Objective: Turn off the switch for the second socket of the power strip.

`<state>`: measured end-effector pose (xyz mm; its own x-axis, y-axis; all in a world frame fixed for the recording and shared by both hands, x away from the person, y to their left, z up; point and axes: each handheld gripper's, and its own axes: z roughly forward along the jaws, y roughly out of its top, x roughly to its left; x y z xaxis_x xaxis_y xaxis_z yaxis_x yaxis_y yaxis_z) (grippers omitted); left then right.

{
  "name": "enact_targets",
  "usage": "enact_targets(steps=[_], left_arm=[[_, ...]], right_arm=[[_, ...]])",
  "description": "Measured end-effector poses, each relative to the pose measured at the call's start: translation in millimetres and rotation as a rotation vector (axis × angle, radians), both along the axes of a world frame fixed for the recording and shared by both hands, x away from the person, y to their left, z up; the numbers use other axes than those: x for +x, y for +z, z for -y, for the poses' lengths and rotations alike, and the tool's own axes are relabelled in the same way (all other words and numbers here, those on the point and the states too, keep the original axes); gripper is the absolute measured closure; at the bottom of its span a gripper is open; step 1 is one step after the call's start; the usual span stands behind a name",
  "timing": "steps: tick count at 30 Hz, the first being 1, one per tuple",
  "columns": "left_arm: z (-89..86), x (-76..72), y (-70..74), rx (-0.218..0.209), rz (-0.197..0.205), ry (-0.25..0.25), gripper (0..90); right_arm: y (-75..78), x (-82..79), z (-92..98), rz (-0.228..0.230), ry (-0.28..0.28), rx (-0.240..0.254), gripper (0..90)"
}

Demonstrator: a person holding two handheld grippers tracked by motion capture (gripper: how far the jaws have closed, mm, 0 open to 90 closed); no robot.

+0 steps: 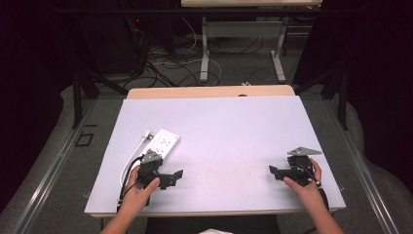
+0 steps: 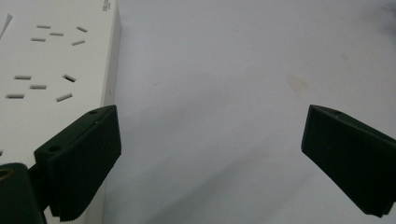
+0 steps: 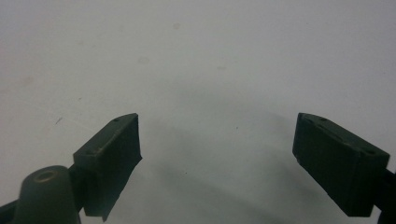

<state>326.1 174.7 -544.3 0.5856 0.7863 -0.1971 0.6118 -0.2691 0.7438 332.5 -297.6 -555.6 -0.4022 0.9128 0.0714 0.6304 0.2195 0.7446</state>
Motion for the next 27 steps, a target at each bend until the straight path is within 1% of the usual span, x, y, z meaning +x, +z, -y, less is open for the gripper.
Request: enact_targets(steps=[2, 4, 5, 6, 7, 8, 10, 12, 14, 15, 16, 17, 19, 20, 23, 24, 25, 27], left_arm=[[1.8, -0.2, -2.3, -0.009, -0.003, 0.002, 4.8], [2.1, 0.1, -3.9, 0.004, 0.007, -0.002, 4.8], [2.6, -0.4, -4.6, 0.001, -0.004, -0.004, 4.8], [3.2, -0.4, -5.7, 0.001, -0.004, -0.005, 4.8], [3.3, -0.7, -6.2, 0.010, -0.011, -0.012, 4.8], [4.8, -1.0, -7.8, 0.003, -0.006, -0.007, 4.8], [6.0, -1.2, -9.6, 0.011, -0.009, -0.017, 4.8], [7.8, -1.7, -11.1, 0.007, -0.012, -0.013, 4.8], [7.2, -1.3, -11.5, 0.028, -0.010, -0.029, 4.8], [7.7, -1.2, -12.8, 0.038, 0.007, -0.024, 4.8], [8.3, -1.3, -13.6, 0.040, 0.007, -0.024, 4.8], [9.5, -1.8, -14.6, 0.033, 0.004, -0.017, 4.8], [11.0, -2.2, -15.9, 0.024, -0.004, -0.018, 4.8], [11.0, -2.2, -16.1, 0.033, -0.003, -0.019, 4.8], [11.7, -2.5, -17.0, 0.036, -0.008, -0.026, 4.8], [12.2, -2.8, -17.6, 0.031, -0.013, -0.023, 4.8], [11.5, -2.2, -17.8, 0.043, -0.005, -0.032, 4.8], [11.6, -2.0, -18.7, 0.047, -0.007, -0.032, 4.8]], right_arm=[[0.0, -0.1, -0.4, -0.002, 0.000, 0.003, 14.6], [0.2, -0.3, -0.6, -0.002, -0.001, 0.003, 14.6], [0.2, -0.4, -0.9, -0.002, 0.000, 0.004, 14.6], [0.4, -0.6, -1.0, -0.004, -0.001, 0.005, 14.6], [0.3, -0.4, -0.8, -0.002, 0.001, 0.004, 14.6], [0.2, -0.2, -0.6, -0.002, 0.000, 0.003, 14.6], [0.0, 0.0, -0.4, -0.003, 0.001, 0.003, 14.6], [0.0, 0.0, -0.4, -0.002, 0.002, 0.002, 14.6], [0.1, -0.2, -0.8, -0.004, 0.002, 0.004, 14.6], [0.1, -0.2, -0.8, -0.005, 0.004, 0.003, 14.6], [0.1, -0.3, -1.0, -0.006, 0.003, 0.004, 14.6], [-0.1, -0.1, -0.9, -0.004, 0.006, 0.003, 14.6], [-0.4, 0.0, -1.2, -0.003, 0.007, 0.000, 14.6], [-0.3, 0.0, -1.1, -0.004, 0.008, -0.001, 14.6], [-0.4, 0.1, -1.2, -0.006, 0.005, 0.001, 14.6], [-0.4, 0.2, -1.1, -0.004, 0.005, 0.001, 14.6], [-0.3, 0.2, -1.0, -0.003, 0.006, 0.001, 14.6], [-0.2, 0.1, -1.0, -0.002, 0.006, -0.001, 14.6]])
